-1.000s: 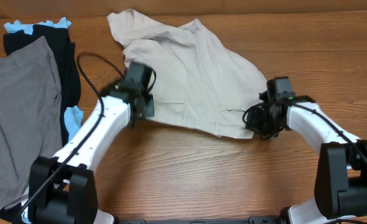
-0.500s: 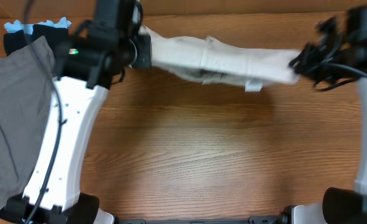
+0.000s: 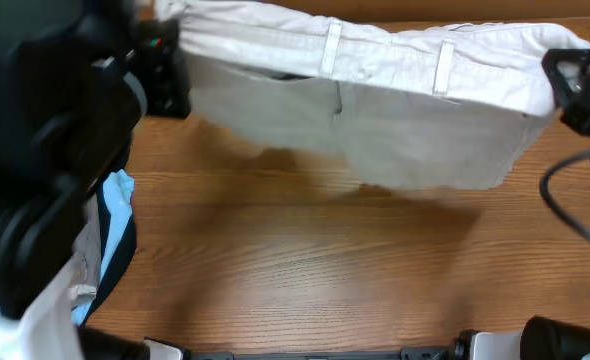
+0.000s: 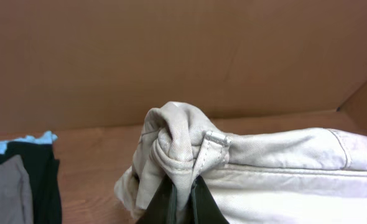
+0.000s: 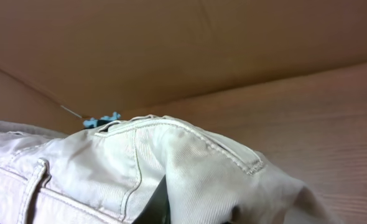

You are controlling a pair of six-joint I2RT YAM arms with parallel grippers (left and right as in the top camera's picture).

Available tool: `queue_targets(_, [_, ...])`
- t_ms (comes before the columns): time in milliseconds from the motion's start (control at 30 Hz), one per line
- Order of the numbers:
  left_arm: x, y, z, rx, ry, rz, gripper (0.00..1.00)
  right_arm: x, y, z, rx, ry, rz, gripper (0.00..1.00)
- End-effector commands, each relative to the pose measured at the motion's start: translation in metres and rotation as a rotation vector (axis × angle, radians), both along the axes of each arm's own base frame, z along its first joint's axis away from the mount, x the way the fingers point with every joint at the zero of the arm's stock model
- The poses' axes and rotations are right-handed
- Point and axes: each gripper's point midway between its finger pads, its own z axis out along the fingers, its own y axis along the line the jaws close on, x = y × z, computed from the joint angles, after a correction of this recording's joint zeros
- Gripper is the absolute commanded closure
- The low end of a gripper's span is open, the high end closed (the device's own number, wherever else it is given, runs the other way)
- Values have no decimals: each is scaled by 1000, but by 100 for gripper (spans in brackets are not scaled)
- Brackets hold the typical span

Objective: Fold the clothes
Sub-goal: 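Lift the shorts with both grippers and lay them flat, waistband up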

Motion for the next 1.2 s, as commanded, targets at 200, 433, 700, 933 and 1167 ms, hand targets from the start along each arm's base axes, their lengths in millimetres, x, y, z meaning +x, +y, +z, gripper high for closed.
queue_targets(200, [-80,114,30,105,-112,479,96,-57,-48,31,-174,-140,-315,96])
queue_targets(433, [-73,109,-18,111,89,482,96,-53,-40,3,-126,-40,-260,96])
queue_targets(700, [-23,102,-94,209,360,523,96,-1,-45,-103,-38,347,-170,96])
queue_targets(933, [52,100,-180,285,586,567,96,70,-50,-178,-32,542,-102,96])
queue_targets(1167, [164,86,-255,291,575,563,96,160,-38,-237,-50,544,-30,96])
